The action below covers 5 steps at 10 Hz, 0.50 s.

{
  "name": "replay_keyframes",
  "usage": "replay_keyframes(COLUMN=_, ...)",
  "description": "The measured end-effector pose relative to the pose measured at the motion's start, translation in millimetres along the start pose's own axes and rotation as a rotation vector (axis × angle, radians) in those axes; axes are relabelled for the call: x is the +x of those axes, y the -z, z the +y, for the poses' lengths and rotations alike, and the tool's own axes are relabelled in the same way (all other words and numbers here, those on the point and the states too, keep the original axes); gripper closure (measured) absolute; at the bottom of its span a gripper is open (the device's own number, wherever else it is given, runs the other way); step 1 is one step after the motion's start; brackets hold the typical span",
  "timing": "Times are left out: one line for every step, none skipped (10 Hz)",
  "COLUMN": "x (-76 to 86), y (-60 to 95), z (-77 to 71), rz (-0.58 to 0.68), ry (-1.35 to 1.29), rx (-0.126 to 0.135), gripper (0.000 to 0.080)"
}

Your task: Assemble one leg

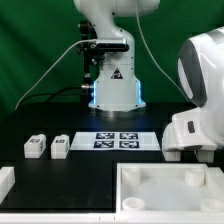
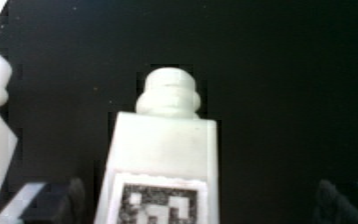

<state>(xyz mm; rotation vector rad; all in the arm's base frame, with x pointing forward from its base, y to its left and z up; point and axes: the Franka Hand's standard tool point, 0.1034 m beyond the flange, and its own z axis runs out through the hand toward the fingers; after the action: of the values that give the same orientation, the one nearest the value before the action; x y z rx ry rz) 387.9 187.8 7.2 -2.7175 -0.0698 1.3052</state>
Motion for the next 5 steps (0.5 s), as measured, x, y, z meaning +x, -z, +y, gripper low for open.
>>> replay_keyframes(x=0.3, y=0.2, z=-0.2, rz=0.0, ry=0.0, rx=0.001, gripper=0.0177)
replay_keyframes(x=0.3, y=0.1, z=-0.2, rz=0.0, ry=0.0, rx=0.001, gripper=0.0177)
replay_keyframes(x=0.3, y=0.0, z=-0.2, rz=0.0, ry=0.0, rx=0.001, gripper=0.0353)
replay_keyframes(x=0.3, y=0.0, z=-0.2, rz=0.0, ry=0.0, rx=0.001, gripper=0.0353)
replay_keyframes(x=0.2, y=0.0, z=-0.2, rz=0.0, ry=0.0, rx=0.001, gripper=0.0516)
